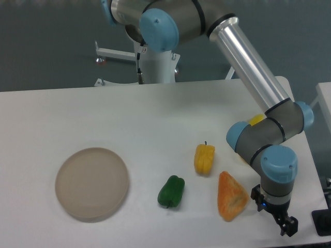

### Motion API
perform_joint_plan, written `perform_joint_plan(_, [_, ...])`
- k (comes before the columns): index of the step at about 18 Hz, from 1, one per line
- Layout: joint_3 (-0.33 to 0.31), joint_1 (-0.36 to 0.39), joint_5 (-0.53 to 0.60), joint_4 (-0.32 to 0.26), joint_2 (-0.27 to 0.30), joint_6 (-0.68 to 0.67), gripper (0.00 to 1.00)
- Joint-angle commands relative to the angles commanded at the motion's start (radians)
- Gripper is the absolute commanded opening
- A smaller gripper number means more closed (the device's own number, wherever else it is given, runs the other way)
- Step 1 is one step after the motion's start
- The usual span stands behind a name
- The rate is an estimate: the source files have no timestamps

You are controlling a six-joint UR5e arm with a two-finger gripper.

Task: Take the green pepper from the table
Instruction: 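Start moving the gripper away from the orange item toward the green pepper, then move the open gripper over the green bell pepper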

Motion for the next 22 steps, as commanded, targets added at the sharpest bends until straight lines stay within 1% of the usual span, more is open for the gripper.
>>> perform_joint_plan(9, [-0.021,-0.003,-0.002,0.000,0.018,-0.018,1.00])
perform_joint_plan(12, [-0.029,-0.003,0.003,0.000,0.031,-0.049,1.00])
perform_joint_plan(14, [-0.075,-0.005,-0.003,0.000,0.061,-0.061,1.00])
perform_joint_plan(15, [-0.143,-0.005,-0.003,-0.003,0.116,-0.075,1.00])
perform_joint_plan(20, [-0.297,-0.009,-0.015,-0.005,0.241,-0.123,1.00])
perform_joint_plan(22, [-0.362,-0.028,-0.028,-0.006,0.285,-0.162,1.00])
